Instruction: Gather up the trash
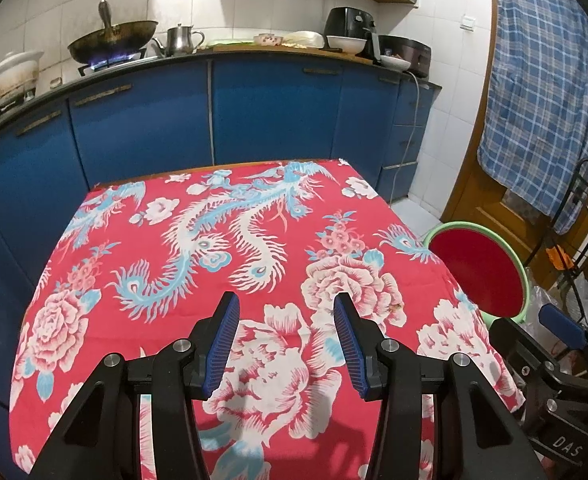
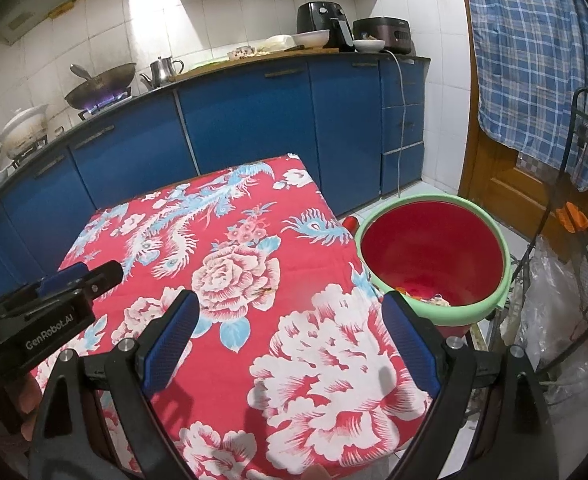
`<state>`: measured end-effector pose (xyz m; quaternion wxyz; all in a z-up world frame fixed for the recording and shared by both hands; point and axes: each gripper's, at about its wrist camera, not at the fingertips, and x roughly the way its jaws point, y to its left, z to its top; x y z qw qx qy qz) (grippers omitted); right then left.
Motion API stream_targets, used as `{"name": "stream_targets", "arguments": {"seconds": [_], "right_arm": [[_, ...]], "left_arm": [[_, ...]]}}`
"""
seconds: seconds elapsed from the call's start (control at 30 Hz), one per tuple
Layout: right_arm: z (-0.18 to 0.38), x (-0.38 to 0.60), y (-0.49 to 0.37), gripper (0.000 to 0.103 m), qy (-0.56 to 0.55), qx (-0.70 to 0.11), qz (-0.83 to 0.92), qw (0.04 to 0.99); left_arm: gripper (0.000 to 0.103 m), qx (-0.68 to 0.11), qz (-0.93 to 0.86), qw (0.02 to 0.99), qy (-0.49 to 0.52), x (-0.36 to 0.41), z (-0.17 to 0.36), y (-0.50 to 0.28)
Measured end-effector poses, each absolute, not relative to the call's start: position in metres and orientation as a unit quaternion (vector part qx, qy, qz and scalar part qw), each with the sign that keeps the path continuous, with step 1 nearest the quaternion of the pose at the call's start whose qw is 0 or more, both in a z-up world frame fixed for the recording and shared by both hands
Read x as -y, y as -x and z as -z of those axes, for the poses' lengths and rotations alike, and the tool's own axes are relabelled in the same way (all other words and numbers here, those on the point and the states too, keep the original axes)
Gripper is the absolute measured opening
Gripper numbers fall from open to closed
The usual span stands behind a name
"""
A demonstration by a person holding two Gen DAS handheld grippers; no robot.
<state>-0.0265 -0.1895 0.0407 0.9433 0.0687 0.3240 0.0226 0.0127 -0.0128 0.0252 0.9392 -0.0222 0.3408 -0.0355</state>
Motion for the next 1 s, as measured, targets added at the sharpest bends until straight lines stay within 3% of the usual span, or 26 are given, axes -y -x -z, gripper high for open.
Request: {"name": "stream_targets", "arguments": {"seconds": [1.0], "right_arm": [[-0.0393, 0.1874, 0.0277, 0.092, -0.061, -0.317, -0.020, 0.946]], "left_arm": [[0.050, -0.338, 0.032, 0.940, 0.023, 0.0114, -0.0257, -0.0109]]}}
